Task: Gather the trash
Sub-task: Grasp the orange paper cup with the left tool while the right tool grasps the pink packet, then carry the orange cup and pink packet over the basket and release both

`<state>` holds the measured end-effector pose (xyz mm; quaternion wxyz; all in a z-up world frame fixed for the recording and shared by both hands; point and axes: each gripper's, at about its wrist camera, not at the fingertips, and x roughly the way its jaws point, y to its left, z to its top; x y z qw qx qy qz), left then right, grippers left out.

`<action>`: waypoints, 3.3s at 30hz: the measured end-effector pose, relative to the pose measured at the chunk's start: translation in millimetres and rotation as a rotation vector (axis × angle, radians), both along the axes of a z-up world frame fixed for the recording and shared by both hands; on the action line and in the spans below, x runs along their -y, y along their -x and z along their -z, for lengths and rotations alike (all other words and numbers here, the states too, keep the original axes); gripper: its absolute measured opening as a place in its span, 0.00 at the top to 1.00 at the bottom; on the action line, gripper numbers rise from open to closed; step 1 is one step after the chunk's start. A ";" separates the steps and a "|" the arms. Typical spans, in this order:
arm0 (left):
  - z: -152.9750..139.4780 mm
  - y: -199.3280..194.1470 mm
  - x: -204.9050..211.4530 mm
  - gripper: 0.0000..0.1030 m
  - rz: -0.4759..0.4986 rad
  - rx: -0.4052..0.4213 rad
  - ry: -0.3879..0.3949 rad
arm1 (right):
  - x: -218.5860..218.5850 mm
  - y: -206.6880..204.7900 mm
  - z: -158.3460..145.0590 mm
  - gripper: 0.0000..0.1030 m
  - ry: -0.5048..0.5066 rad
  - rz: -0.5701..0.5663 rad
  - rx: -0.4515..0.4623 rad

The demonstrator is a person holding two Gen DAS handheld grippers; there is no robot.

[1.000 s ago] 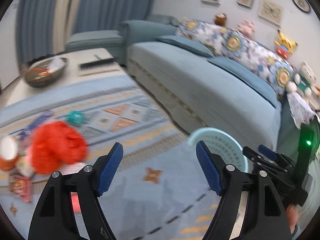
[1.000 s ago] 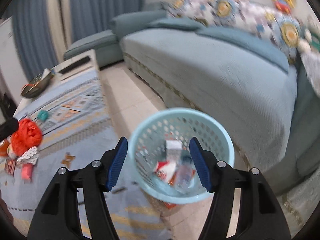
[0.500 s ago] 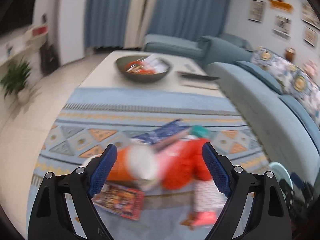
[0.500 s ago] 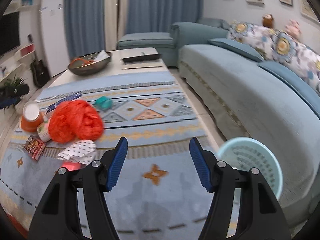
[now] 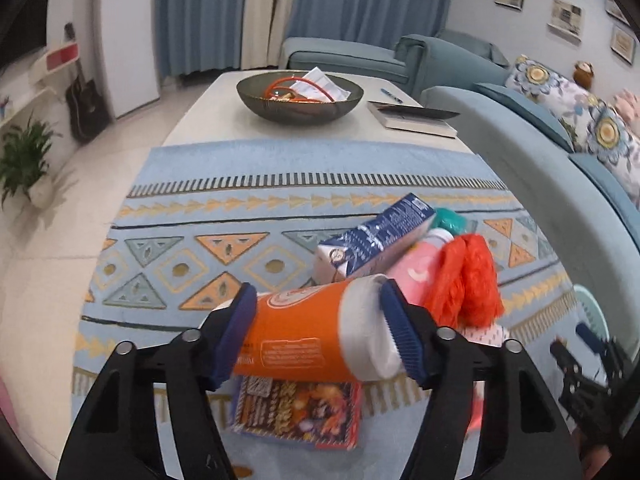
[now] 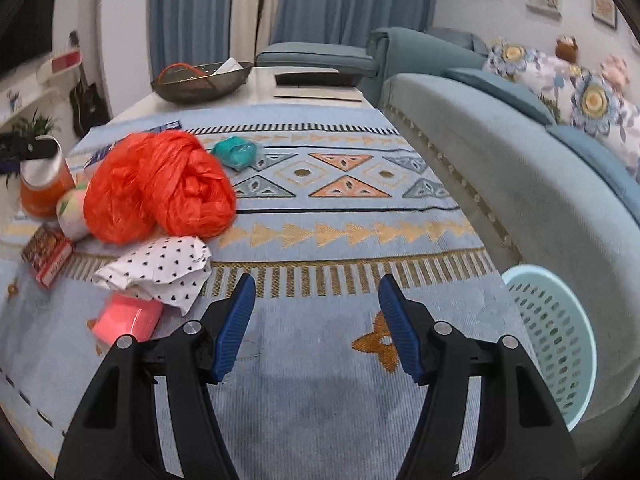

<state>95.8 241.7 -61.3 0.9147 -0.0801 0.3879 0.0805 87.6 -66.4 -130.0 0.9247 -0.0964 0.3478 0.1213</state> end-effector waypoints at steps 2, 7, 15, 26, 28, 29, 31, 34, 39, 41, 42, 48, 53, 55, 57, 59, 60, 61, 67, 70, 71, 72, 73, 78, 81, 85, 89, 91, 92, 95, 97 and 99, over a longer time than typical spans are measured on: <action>0.2 15.9 -5.2 0.40 -0.005 0.001 -0.006 | -4.3 4.3 0.1 0.41 0.023 -0.016 0.015; 4.4 56.4 -24.7 0.38 -0.042 -0.011 0.005 | -2.0 2.9 0.6 0.41 0.012 -0.012 0.012; 28.4 96.3 -50.2 0.22 -0.011 -0.024 0.240 | 4.9 1.4 -0.2 0.41 -0.011 0.013 0.010; 47.4 42.7 -53.0 0.22 -0.095 -0.150 0.293 | -10.1 14.2 -15.8 0.37 -0.085 -0.021 -0.019; 49.1 36.3 -48.1 0.22 -0.115 -0.159 0.249 | -21.5 17.2 -25.2 0.28 -0.103 -0.044 -0.017; 49.5 33.4 -44.2 0.22 -0.123 -0.151 0.227 | -26.6 17.8 -28.0 0.26 -0.108 -0.055 -0.018; 50.9 31.9 -41.1 0.22 -0.117 -0.153 0.217 | -38.3 18.2 -31.6 0.24 -0.104 -0.076 -0.024; 58.7 28.6 -37.3 0.31 -0.129 -0.187 0.181 | -53.9 16.7 -28.0 0.24 -0.086 -0.099 -0.064; 66.0 32.0 -35.1 0.39 -0.112 -0.181 0.171 | -58.8 18.2 -6.6 0.24 -0.128 -0.143 -0.205; 63.5 35.4 -36.1 0.39 -0.127 -0.162 0.147 | -57.0 15.6 3.1 0.24 -0.165 -0.139 -0.263; 61.5 37.7 -37.7 0.39 -0.132 -0.145 0.161 | -56.9 13.0 8.5 0.24 -0.186 -0.137 -0.295; 45.0 44.7 -29.8 0.39 -0.107 -0.071 0.157 | -73.8 5.7 23.0 0.25 -0.194 -0.130 -0.324; 37.2 42.8 -15.5 0.39 -0.057 -0.040 0.151 | -99.3 14.7 23.6 0.43 -0.050 -0.146 -0.254; 32.8 44.4 -9.1 0.39 -0.035 -0.024 0.141 | -103.4 19.0 23.5 0.59 -0.026 -0.166 -0.242; 25.2 46.5 -2.9 0.39 -0.020 -0.006 0.125 | -102.2 24.6 18.5 0.61 -0.011 -0.184 -0.219; 15.0 49.1 3.9 0.39 -0.001 0.019 0.113 | -94.0 28.9 9.0 0.62 -0.036 -0.200 -0.215; 11.4 49.3 6.0 0.39 0.009 0.029 0.114 | -87.3 31.1 1.5 0.62 -0.053 -0.200 -0.206; 6.0 50.3 10.6 0.39 0.021 0.041 0.113 | -82.0 31.7 -5.4 0.62 -0.063 -0.198 -0.196; -23.5 52.0 56.0 0.39 0.128 0.108 0.138 | -30.1 37.4 -50.1 0.62 -0.141 -0.134 -0.125; -32.6 50.2 88.4 0.39 0.197 0.121 0.145 | 5.7 42.5 -70.7 0.62 -0.166 -0.070 -0.075; -34.8 49.1 99.1 0.39 0.218 0.124 0.144 | 15.6 41.4 -74.0 0.62 -0.172 -0.054 -0.065; -37.3 46.6 112.4 0.39 0.244 0.124 0.143 | 29.1 41.5 -79.1 0.62 -0.182 -0.032 -0.052; -39.4 43.3 126.0 0.39 0.269 0.123 0.145 | 37.9 39.8 -81.5 0.62 -0.188 -0.019 -0.047; -47.7 29.1 181.7 0.39 0.361 0.119 0.135 | 104.4 37.2 -92.7 0.62 -0.215 0.097 -0.002; -53.2 19.7 226.6 0.39 0.430 0.130 0.104 | 145.8 35.1 -92.7 0.62 -0.224 0.172 0.012; -49.1 6.7 285.5 0.39 0.512 0.112 0.088 | 196.5 30.1 -85.0 0.62 -0.236 0.269 0.006; -31.4 -9.1 336.7 0.39 0.588 0.066 0.081 | 243.0 27.5 -67.6 0.62 -0.218 0.342 -0.007; -16.0 -16.8 368.0 0.39 0.652 0.031 0.039 | 256.8 27.7 -57.1 0.62 -0.177 0.364 -0.002; -10.5 -20.0 378.6 0.39 0.669 0.020 0.021 | 262.6 27.1 -52.0 0.62 -0.169 0.373 -0.007; 11.1 -32.0 405.9 0.39 0.710 -0.030 0.006 | 283.8 20.5 -29.6 0.62 -0.200 0.402 -0.055; 25.4 -41.4 419.9 0.39 0.723 -0.068 0.020 | 292.3 15.2 -14.8 0.62 -0.200 0.423 -0.084; 40.2 -46.8 428.8 0.39 0.738 -0.102 0.021 | 300.3 9.1 1.6 0.62 -0.194 0.440 -0.117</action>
